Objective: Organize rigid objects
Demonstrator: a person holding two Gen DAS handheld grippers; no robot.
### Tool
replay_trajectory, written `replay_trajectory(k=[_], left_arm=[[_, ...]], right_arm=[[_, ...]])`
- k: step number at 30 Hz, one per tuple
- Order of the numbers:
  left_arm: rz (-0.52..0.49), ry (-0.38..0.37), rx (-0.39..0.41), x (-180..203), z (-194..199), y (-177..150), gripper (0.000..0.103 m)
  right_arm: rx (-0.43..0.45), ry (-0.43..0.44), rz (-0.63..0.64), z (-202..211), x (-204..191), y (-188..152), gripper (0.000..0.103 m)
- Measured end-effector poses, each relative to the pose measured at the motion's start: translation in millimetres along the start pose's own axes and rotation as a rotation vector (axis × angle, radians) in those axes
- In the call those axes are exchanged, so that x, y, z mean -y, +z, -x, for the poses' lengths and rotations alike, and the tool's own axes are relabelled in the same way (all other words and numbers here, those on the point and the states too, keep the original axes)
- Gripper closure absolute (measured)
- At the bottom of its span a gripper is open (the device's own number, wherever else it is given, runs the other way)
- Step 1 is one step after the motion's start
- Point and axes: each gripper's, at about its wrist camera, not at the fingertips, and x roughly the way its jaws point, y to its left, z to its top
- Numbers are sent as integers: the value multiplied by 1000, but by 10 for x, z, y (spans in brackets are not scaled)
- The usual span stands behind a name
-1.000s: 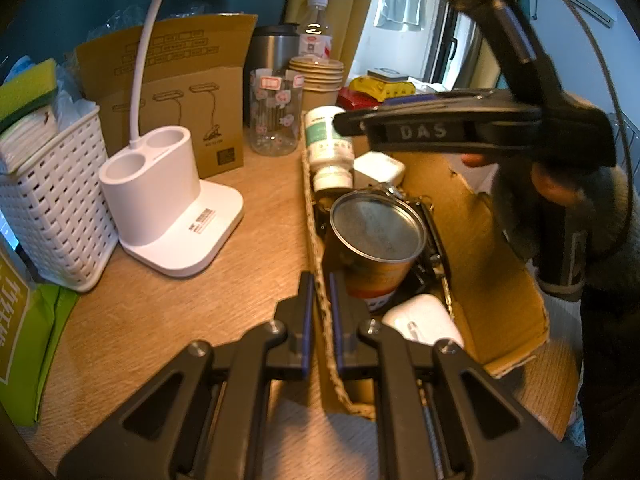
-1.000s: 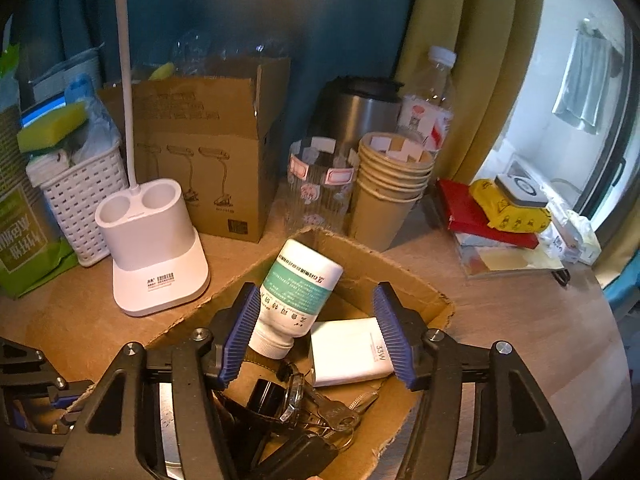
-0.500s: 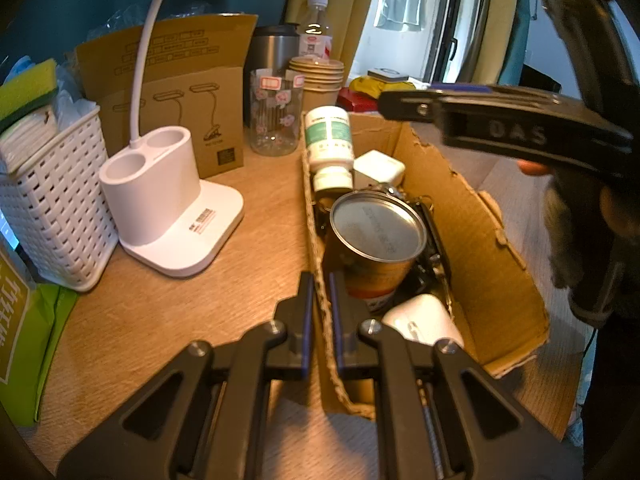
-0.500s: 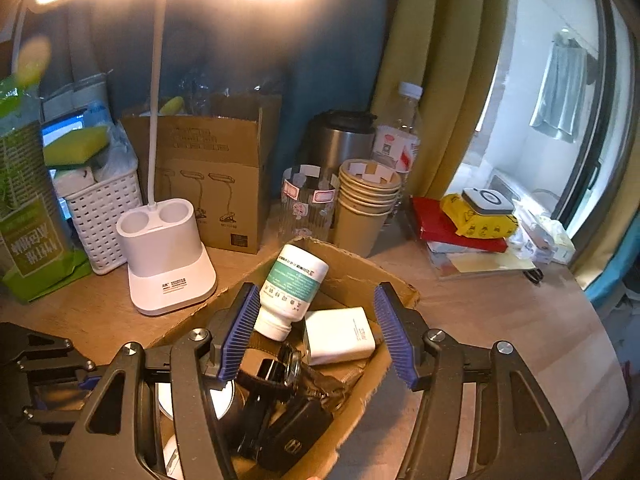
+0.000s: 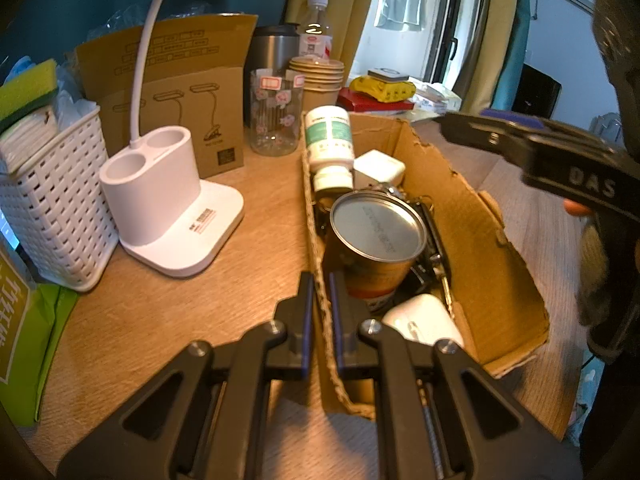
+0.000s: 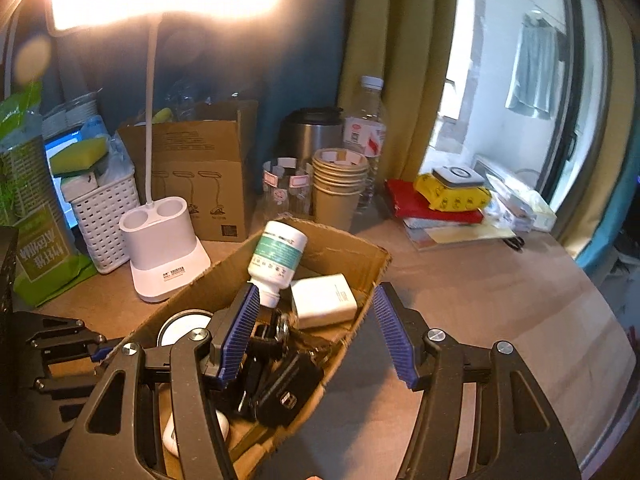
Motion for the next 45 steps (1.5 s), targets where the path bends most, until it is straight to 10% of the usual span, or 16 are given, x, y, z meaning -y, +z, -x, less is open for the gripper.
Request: replay_trajectory(k=[23, 29, 37, 45], left_arm=[[3, -11, -15, -16, -32, 26, 92], [6, 18, 8, 4, 50, 54, 81], [8, 47, 88, 47, 367, 149, 29], [-33, 63, 178, 212, 767, 247, 15]], right_arm=[[11, -172, -185, 715, 302, -352, 40], [43, -199, -198, 948, 307, -300, 40], [65, -223, -206, 1259, 297, -337, 40], [109, -244, -204, 1648, 248, -327, 40]])
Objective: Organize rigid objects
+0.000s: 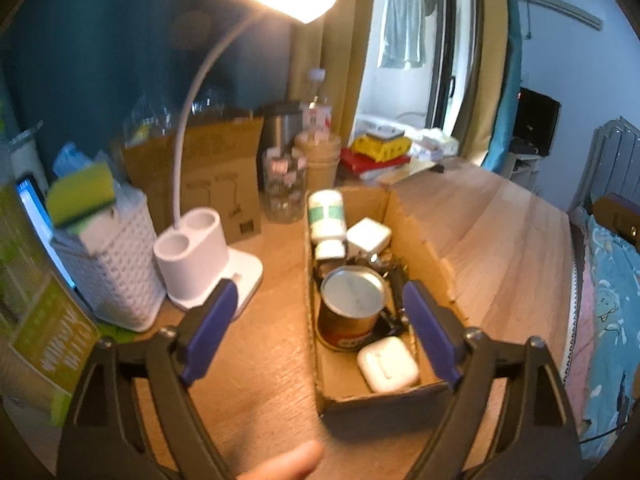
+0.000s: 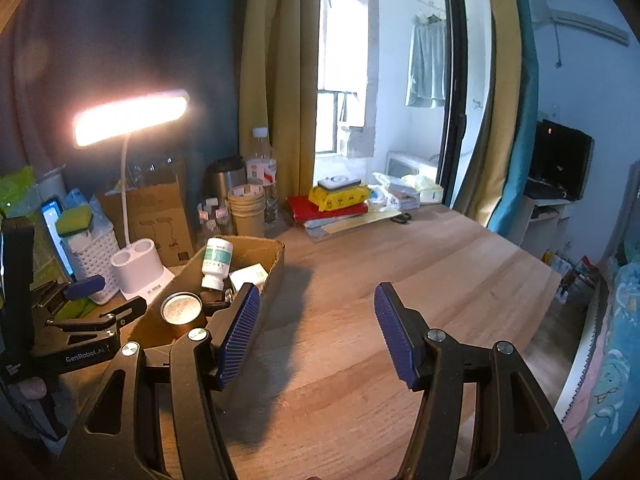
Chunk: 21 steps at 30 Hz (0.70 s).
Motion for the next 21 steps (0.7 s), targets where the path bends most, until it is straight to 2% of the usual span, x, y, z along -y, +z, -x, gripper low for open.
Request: replay_trajectory(k=[4, 12, 16, 21], left_arm=[[-12, -23, 69, 57, 282, 109, 10], [-42, -70, 189, 203, 833, 215, 8], [-57, -60, 213, 264, 955, 241, 8], [-48, -89, 224, 269, 1053, 253, 8]], right_arm=[[19, -6, 9, 175, -30, 23, 40], [60, 6, 26, 419, -163, 53, 39], [72, 10, 41, 506, -224, 52, 39], [98, 3, 46, 622, -248, 53, 39]])
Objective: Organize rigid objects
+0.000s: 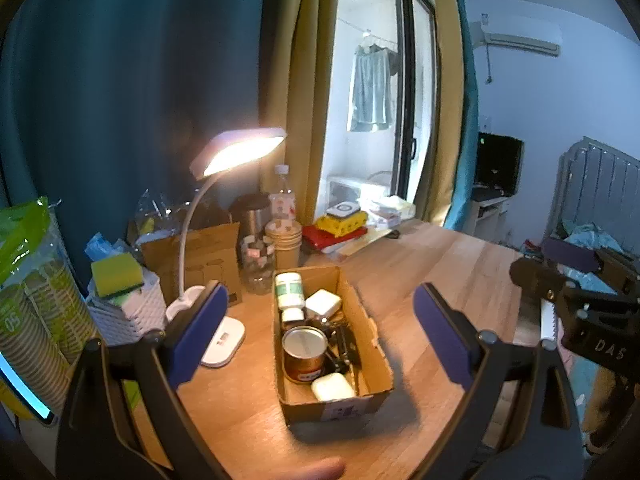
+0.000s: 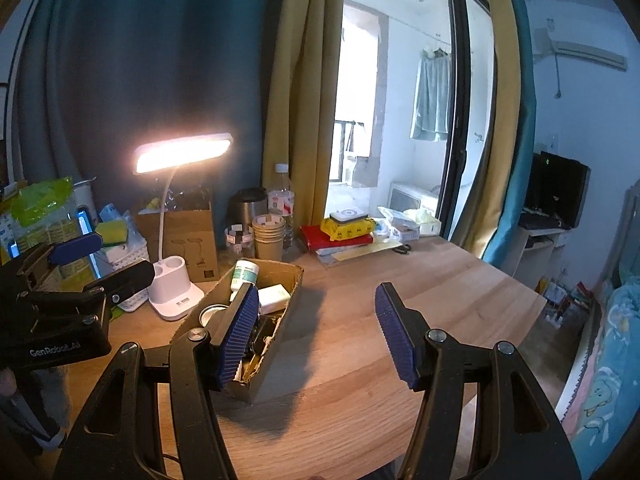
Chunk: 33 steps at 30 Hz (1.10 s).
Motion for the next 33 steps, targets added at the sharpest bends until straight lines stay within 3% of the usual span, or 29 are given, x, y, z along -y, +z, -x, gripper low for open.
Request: replay_trajectory(k=[33], left_arm=[[-12, -16, -10, 71, 74, 27, 8]], right_arm=[[0, -19, -21, -6, 66, -30, 38]])
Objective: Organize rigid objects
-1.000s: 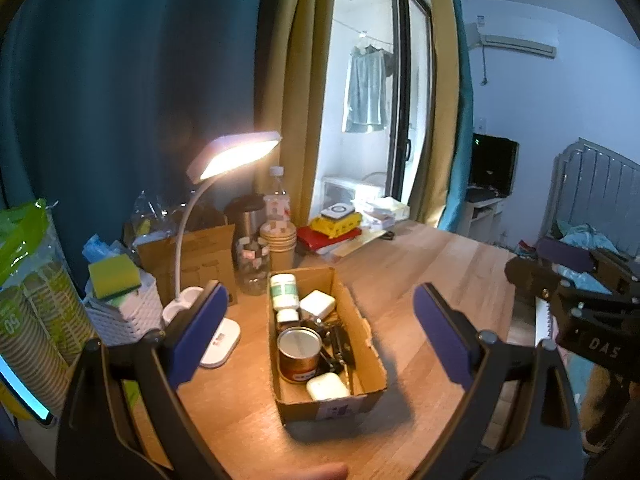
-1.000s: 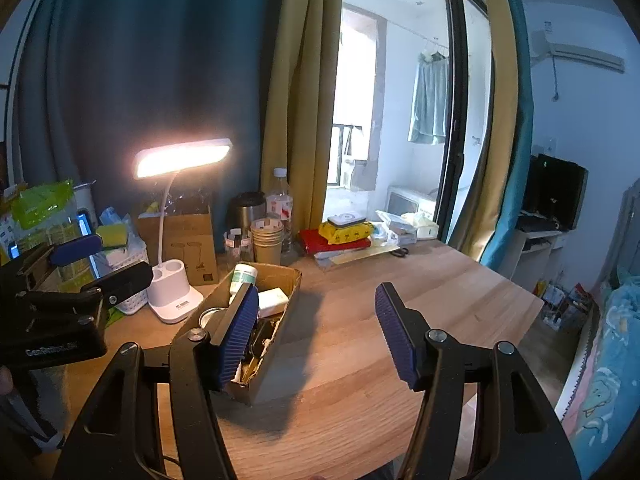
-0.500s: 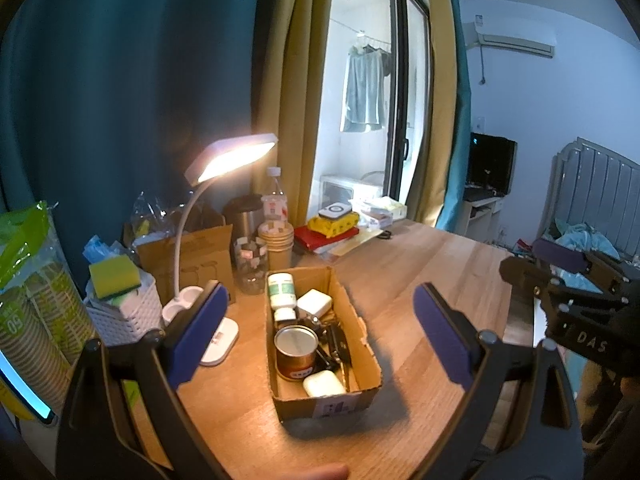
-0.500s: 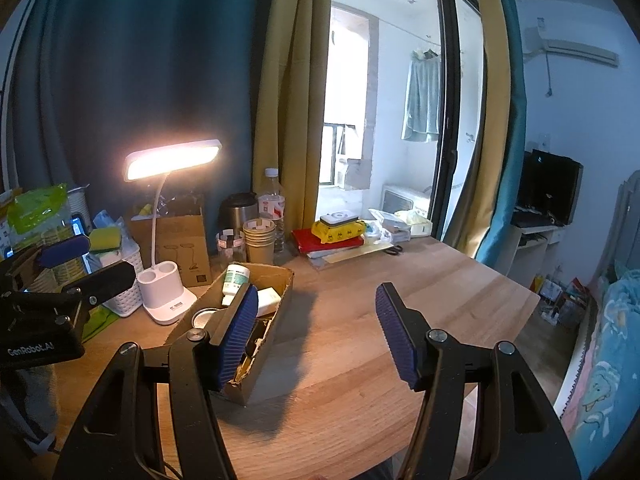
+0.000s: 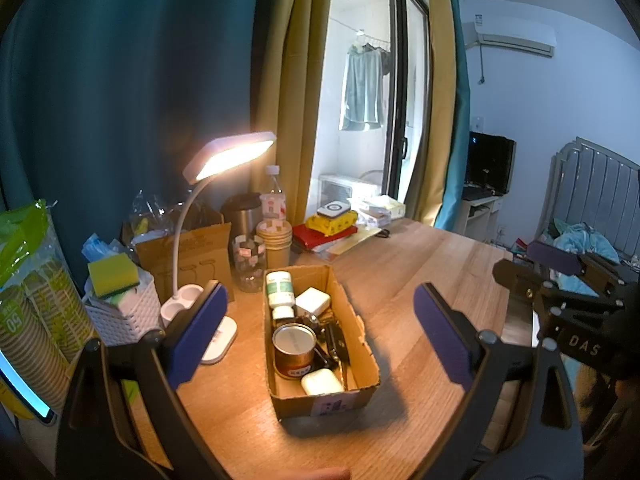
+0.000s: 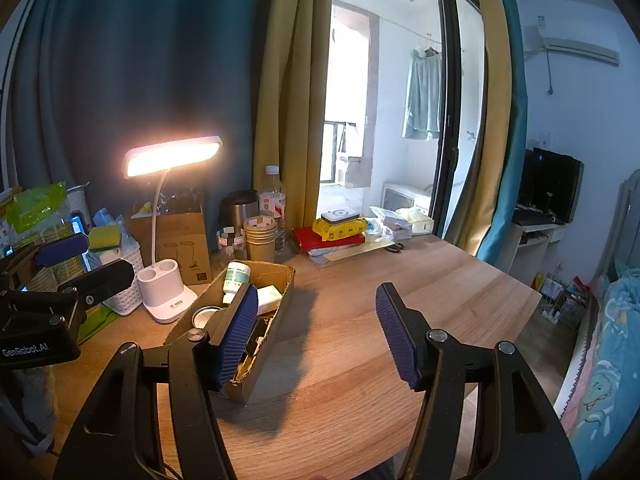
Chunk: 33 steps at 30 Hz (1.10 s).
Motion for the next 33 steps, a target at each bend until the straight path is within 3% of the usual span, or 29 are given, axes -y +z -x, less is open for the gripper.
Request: replay_trajectory(k=[33], left_arm=[[10, 10, -6, 18, -20, -49, 8]], right_arm=[[-11, 8, -4, -8, -11, -89, 38]])
